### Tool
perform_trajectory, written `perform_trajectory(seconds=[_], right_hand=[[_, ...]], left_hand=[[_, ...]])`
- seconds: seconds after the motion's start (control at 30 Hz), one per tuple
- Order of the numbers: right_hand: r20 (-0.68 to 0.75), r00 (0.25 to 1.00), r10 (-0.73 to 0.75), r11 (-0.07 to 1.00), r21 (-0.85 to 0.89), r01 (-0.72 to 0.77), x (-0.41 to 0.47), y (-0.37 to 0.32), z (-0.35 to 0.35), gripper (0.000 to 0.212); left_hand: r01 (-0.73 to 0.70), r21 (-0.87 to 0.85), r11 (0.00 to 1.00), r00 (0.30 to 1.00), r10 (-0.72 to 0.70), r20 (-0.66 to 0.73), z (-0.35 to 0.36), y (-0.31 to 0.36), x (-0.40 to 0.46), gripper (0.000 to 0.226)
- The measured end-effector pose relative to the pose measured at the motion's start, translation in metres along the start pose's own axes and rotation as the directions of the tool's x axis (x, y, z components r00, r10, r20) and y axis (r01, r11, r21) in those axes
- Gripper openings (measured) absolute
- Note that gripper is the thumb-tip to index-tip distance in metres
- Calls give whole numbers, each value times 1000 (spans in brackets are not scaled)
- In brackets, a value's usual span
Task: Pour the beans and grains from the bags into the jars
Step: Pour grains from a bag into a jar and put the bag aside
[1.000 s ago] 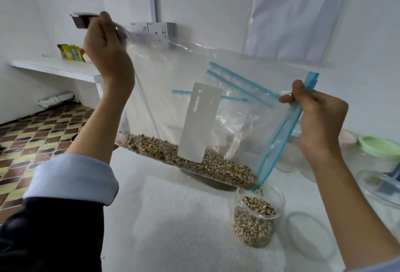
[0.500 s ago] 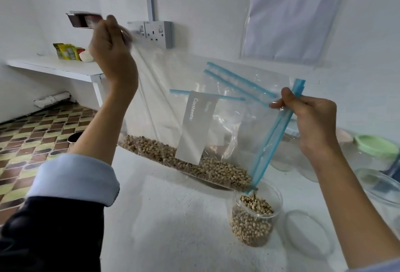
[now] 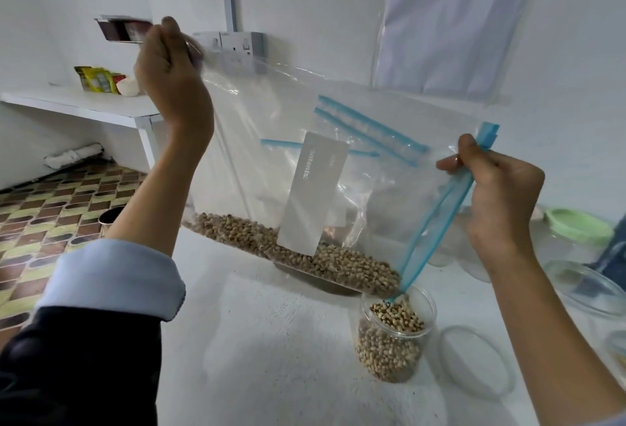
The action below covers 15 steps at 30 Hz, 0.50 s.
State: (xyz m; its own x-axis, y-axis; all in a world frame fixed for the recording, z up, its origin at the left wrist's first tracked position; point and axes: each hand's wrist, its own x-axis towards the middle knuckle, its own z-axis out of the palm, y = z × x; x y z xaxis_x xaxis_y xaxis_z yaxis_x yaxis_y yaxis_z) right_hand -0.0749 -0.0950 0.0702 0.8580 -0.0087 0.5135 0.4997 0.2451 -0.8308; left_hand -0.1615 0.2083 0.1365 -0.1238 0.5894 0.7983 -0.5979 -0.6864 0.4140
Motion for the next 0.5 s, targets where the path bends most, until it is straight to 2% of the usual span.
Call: perform_trajectory(seconds=[0.13,0.2,0.3,0.4,0.5], right_hand=[[17,1000,-15,999,-38,16,-7,1,3,30],[-1,1000,-8,1000,-21,8,-8,2,4,30],[50,998,23,999,-29,-22,-9,3,9,30],[18,1000,20,1000,-13,-20,-9,5,11,30],[66,997,30,999,-22,-28,-8,5,14,30]], left_hand=[[-24,39,999,1000,24,-4,0,2,1,33],[-29,60,998,1000,29,-3,-1,2,1,33],[-34,72,997,999,35,-5,0,4,2,33],[-41,88,995,999,42,-14,-2,5,5,33],[-41,101,994,999,43,-20,-6,4,7,34]])
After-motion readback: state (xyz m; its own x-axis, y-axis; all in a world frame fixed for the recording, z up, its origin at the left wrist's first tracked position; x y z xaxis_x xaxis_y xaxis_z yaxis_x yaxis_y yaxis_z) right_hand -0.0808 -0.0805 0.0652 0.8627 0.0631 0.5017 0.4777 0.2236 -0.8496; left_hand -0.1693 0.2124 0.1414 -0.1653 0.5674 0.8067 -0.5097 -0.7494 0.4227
